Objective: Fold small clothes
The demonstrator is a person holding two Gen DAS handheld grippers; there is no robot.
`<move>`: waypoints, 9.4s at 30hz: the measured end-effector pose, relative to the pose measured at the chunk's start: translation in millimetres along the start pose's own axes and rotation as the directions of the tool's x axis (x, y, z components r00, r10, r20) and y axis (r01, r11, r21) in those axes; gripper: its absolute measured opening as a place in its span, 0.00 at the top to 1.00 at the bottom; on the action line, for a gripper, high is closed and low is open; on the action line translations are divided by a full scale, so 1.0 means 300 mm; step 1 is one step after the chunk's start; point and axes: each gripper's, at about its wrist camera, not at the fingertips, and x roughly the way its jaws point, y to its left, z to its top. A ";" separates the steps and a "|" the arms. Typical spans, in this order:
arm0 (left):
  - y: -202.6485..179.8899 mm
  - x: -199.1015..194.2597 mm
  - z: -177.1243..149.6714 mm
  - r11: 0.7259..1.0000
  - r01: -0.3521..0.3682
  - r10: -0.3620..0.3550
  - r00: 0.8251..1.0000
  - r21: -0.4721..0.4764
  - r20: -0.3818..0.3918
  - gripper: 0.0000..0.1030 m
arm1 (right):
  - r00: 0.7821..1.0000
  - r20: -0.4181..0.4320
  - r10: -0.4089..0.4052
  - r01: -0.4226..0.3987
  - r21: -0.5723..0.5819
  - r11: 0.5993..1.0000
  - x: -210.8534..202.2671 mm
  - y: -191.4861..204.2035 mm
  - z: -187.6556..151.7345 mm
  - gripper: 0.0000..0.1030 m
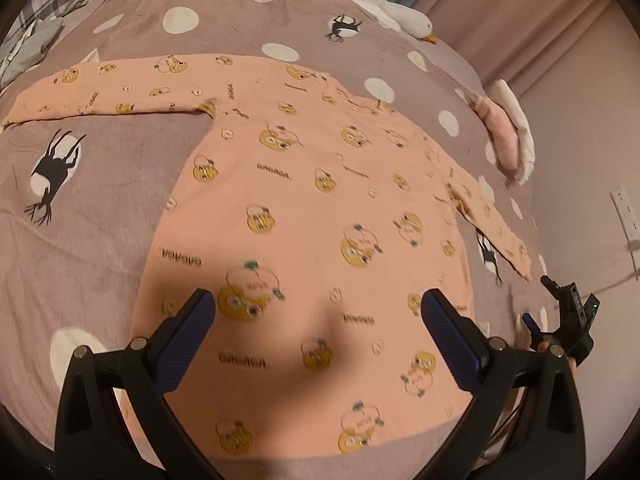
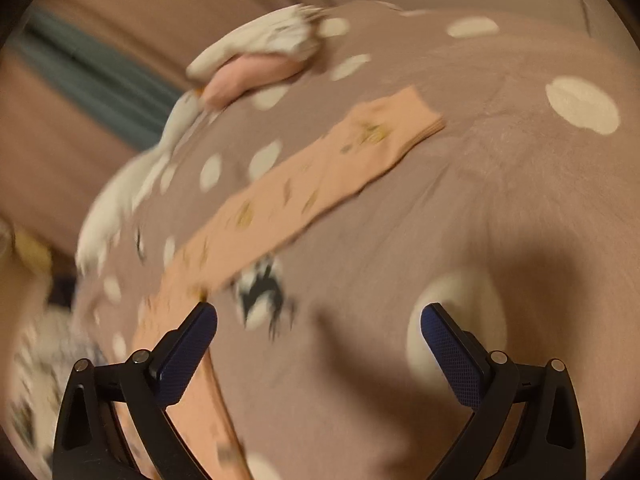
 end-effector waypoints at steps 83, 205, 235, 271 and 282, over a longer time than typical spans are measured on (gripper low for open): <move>0.104 0.477 0.480 0.997 0.073 -0.076 0.988 -0.026 -0.133 0.86 | 0.946 -0.324 0.032 -0.245 -0.643 0.726 0.460 0.900 -0.375 0.68; 0.485 0.074 0.329 0.992 -0.103 0.112 0.985 -0.070 0.135 0.22 | 0.900 -0.431 -0.065 -0.246 -0.624 0.741 0.582 1.007 -0.577 0.93; 0.127 0.334 0.490 0.984 -0.010 0.003 0.999 0.180 0.043 0.27 | 0.983 -0.142 -0.117 -0.015 -0.694 0.720 0.426 0.847 -0.214 0.93; 0.459 0.041 0.029 0.994 0.106 -0.108 0.992 -0.038 -0.071 0.40 | 0.959 -0.261 -0.106 -0.070 -0.587 0.807 0.090 0.514 -0.404 0.54; 0.460 -0.017 -0.082 0.988 0.127 -0.132 0.989 -0.083 -0.060 0.39 | 0.953 -0.286 -0.098 -0.086 -0.568 0.819 -0.011 0.424 -0.502 0.54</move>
